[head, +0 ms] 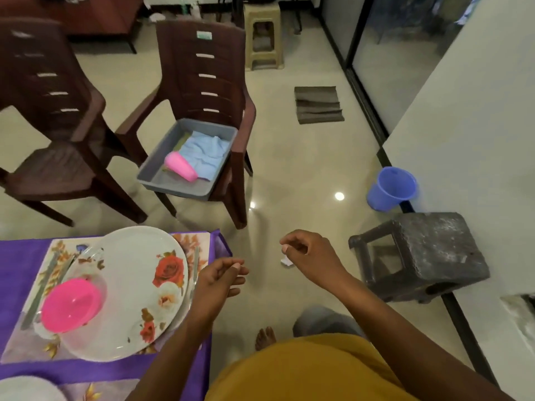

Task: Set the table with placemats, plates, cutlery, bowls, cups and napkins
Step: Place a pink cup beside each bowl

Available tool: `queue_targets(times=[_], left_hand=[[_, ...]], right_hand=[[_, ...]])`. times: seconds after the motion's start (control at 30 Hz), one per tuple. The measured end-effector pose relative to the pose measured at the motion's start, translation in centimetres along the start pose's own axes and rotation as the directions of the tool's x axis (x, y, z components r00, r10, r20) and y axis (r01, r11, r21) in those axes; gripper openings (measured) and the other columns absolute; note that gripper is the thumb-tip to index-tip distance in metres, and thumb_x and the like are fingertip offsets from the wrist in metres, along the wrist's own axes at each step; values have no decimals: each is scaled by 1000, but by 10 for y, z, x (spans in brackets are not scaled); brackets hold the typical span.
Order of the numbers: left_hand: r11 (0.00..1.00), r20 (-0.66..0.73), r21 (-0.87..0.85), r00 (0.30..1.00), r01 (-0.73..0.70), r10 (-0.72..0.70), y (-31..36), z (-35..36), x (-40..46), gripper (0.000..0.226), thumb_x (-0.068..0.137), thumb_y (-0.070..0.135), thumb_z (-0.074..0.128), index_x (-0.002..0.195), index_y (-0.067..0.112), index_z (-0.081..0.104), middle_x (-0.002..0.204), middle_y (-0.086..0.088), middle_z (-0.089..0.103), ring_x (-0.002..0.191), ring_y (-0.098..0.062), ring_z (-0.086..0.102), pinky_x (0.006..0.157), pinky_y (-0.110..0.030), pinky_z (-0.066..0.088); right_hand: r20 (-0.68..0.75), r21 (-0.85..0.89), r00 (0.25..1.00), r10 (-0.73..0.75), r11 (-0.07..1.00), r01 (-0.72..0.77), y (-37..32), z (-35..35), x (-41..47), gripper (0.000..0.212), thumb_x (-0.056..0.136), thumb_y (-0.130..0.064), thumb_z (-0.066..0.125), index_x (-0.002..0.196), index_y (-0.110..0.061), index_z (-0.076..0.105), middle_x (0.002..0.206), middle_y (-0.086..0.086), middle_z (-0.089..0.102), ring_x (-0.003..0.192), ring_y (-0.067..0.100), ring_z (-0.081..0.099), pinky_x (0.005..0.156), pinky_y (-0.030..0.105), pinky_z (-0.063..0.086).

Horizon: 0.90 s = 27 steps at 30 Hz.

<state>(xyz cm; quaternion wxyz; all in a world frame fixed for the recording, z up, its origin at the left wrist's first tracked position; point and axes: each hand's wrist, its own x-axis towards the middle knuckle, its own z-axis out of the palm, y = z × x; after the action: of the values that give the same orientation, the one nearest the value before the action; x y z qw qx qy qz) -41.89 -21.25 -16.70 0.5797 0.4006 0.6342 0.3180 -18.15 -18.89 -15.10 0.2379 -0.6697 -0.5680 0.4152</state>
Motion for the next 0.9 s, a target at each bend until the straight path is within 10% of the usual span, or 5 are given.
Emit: queue_targets(times=[0.47, 0.9], left_hand=[[980, -280, -186, 952, 69, -120, 69, -22, 146, 18, 105, 20, 59, 115, 15, 73, 100, -2, 80, 99, -27, 75, 79, -34, 63], [916, -485, -388, 823, 100, -295, 112, -45, 250, 16, 106, 21, 58, 112, 17, 72, 104, -6, 79, 101, -30, 72, 82, -38, 58]], right_hand=[[276, -33, 951, -137, 988, 152, -52, 3, 227, 10, 97, -30, 69, 105, -29, 74, 96, -17, 72, 90, -1, 67, 75, 10, 48], [496, -42, 836, -235, 955, 293, -121, 15, 409, 10, 93, -23, 71, 103, -25, 76, 97, -10, 75, 92, 5, 69, 89, 34, 58]])
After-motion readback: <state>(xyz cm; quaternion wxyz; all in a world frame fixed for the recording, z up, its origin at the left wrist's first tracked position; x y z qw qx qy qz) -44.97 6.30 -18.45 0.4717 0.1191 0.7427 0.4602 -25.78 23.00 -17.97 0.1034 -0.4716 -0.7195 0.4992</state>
